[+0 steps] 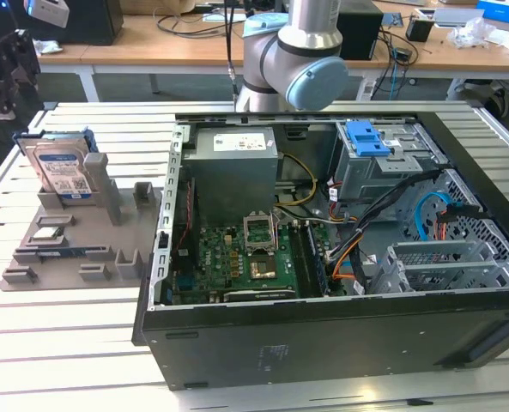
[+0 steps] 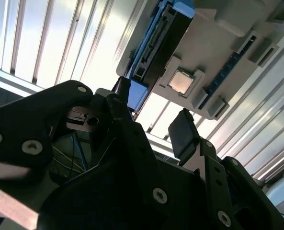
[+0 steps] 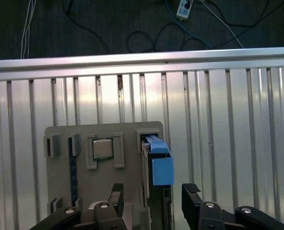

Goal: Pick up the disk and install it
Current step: 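Pick up the disk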

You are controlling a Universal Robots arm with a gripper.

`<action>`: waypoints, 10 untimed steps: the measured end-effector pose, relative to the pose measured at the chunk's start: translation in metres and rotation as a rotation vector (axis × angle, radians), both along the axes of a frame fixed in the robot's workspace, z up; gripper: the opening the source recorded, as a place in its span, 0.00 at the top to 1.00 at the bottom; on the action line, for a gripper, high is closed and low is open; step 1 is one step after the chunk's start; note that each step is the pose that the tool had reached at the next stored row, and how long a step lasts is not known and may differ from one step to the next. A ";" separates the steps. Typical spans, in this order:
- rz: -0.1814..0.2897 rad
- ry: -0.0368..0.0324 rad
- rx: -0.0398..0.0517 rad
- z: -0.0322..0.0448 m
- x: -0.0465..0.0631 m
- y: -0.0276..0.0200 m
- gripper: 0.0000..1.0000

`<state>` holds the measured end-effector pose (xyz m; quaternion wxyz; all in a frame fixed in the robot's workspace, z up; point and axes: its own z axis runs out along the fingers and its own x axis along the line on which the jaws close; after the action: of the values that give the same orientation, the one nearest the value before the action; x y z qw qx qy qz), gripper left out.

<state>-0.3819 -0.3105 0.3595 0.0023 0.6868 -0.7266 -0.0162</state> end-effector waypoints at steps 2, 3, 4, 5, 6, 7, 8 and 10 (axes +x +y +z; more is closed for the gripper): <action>0.000 -0.0001 0.0000 -0.0015 0.000 0.0002 0.40; 0.000 -0.0001 0.0000 -0.0020 0.000 0.0003 0.40; 0.000 -0.0001 0.0001 -0.0026 0.000 0.0003 0.40; 0.000 -0.0001 0.0000 -0.0029 0.000 0.0004 0.40; 0.000 -0.0001 0.0000 -0.0033 0.000 0.0005 0.40; 0.000 0.0000 0.0000 -0.0038 0.000 0.0005 0.40; 0.000 -0.0002 0.0001 -0.0045 0.000 0.0005 0.40; 0.000 -0.0002 0.0001 -0.0052 0.000 0.0006 0.40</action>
<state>-0.3819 -0.3100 0.3543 0.0022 0.6868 -0.7266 -0.0162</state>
